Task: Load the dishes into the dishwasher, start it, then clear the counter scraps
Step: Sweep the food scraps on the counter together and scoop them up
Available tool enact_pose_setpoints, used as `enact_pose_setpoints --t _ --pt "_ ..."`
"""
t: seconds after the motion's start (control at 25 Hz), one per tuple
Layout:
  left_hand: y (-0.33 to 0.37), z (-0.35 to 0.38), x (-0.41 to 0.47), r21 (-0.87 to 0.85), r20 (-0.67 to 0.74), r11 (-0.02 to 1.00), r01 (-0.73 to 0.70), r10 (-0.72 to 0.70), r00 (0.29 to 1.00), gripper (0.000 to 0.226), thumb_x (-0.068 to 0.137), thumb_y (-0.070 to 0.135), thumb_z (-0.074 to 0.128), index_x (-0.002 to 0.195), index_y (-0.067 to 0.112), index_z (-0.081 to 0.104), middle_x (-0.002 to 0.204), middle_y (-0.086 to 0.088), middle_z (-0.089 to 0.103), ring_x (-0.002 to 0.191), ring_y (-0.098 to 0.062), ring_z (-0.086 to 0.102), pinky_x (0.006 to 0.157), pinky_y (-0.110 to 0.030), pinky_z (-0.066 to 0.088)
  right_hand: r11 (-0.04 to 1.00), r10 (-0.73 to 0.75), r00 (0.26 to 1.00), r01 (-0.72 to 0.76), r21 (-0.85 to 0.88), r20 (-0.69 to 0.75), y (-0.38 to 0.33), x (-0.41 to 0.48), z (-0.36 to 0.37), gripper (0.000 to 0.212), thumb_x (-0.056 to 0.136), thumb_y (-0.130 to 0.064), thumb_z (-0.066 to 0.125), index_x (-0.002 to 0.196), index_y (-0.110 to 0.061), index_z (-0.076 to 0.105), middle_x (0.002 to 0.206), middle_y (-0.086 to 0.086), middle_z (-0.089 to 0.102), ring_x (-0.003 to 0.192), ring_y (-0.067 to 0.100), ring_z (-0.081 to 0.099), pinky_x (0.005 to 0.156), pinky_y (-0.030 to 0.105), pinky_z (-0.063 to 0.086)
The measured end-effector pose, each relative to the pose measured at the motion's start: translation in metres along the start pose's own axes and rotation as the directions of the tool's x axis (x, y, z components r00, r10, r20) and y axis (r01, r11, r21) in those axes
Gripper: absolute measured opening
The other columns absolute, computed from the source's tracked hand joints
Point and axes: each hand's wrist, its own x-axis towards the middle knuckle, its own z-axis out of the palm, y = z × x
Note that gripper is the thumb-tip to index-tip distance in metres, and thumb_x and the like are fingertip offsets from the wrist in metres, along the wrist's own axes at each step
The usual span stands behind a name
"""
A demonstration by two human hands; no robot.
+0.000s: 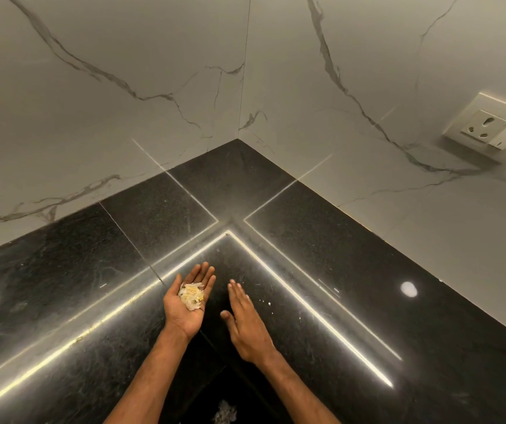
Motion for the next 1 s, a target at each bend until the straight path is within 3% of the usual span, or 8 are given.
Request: enact_pose_setpoints --t 0.12,0.28,0.48,0.6,0.68,0.8,0.92,1.0 --pt "0.01 0.001 -0.004 0.011 -0.02 0.999 -0.04 0.041 0.999 0.056 0.103 0.034 0.037 0.09 0.0 0.078 0.112 -0.018 0.071 0.103 -0.031 0.071 0.092 -0.045 0.054 0.994 0.021 1.0 -0.019 0.103 -0.015 0.015 0.022 -0.032 0.06 0.104 -0.052 0.025 0.157 -0.023 0.021 0.163 -0.014 0.008 0.15 -0.001 0.0 0.126 0.033 0.006" --pt "0.017 -0.011 -0.014 0.008 -0.053 0.996 -0.091 0.092 0.994 0.056 0.104 0.034 0.037 0.088 0.0 0.078 0.11 -0.019 0.072 0.101 -0.03 0.071 0.09 -0.044 0.055 0.95 -0.144 0.95 0.211 -0.231 0.276 0.025 0.047 -0.055 0.058 0.108 -0.038 0.027 0.158 -0.015 0.011 0.165 -0.005 -0.003 0.152 0.008 -0.008 0.125 0.039 0.002" --pt "0.01 -0.025 -0.017 0.004 -0.104 0.995 -0.096 0.096 0.99 0.054 0.103 0.034 0.038 0.09 -0.001 0.077 0.11 -0.02 0.072 0.101 -0.032 0.071 0.087 -0.044 0.058 0.869 -0.426 0.768 0.494 -0.018 0.479 0.038 0.008 -0.054 0.059 0.107 -0.043 0.026 0.159 -0.017 0.013 0.166 -0.007 0.001 0.153 0.009 -0.005 0.124 0.027 -0.005" --pt "0.005 -0.027 -0.019 0.005 -0.122 0.995 -0.098 0.098 0.988 0.047 0.103 0.034 0.039 0.103 -0.002 0.07 0.114 -0.021 0.07 0.104 -0.032 0.07 0.087 -0.044 0.058 0.908 -0.356 0.884 0.25 0.336 0.305 0.043 0.005 -0.066 0.044 0.107 -0.028 0.039 0.149 -0.016 0.043 0.161 -0.009 0.028 0.151 0.009 0.019 0.123 0.024 0.013" --pt "0.0 -0.027 -0.02 -0.005 -0.134 0.995 -0.101 0.1 0.986 0.047 0.104 0.034 0.039 0.103 -0.002 0.069 0.114 -0.021 0.07 0.104 -0.033 0.07 0.088 -0.045 0.057 0.844 -0.133 0.988 0.071 0.532 0.078 0.04 0.027 -0.074 0.034 0.101 -0.003 0.05 0.133 -0.009 0.059 0.154 -0.003 0.042 0.144 0.01 0.036 0.117 0.023 0.029" --pt "-0.007 -0.03 -0.021 -0.003 -0.131 0.996 -0.093 0.091 0.987 0.048 0.104 0.034 0.039 0.105 -0.003 0.069 0.118 -0.021 0.069 0.108 -0.034 0.068 0.089 -0.045 0.057 0.765 0.052 0.998 -0.07 0.641 0.047 0.028 0.048 -0.073 0.037 0.084 0.022 0.057 0.111 0.0 0.069 0.133 0.011 0.063 0.119 0.016 0.062 0.105 0.032 0.048" --pt "-0.01 -0.028 -0.023 0.006 -0.121 0.997 -0.077 0.077 0.99 0.052 0.103 0.035 0.039 0.099 -0.003 0.074 0.118 -0.022 0.069 0.109 -0.034 0.068 0.087 -0.045 0.058 0.776 -0.013 0.99 -0.077 0.626 0.137 0.023 0.048 -0.065 0.025 0.08 0.011 0.072 0.099 -0.004 0.073 0.1 0.011 0.075 0.094 0.022 0.073 0.09 0.039 0.057" --pt "-0.01 -0.028 -0.023 0.009 -0.113 0.997 -0.083 0.083 0.99 0.054 0.103 0.035 0.039 0.094 -0.002 0.077 0.118 -0.021 0.069 0.108 -0.034 0.068 0.087 -0.045 0.058 0.792 -0.074 0.991 -0.012 0.61 0.115 0.021 0.045 -0.063 0.015 0.087 -0.009 0.073 0.101 -0.01 0.075 0.096 0.006 0.076 0.091 0.021 0.074 0.084 0.037 0.059"
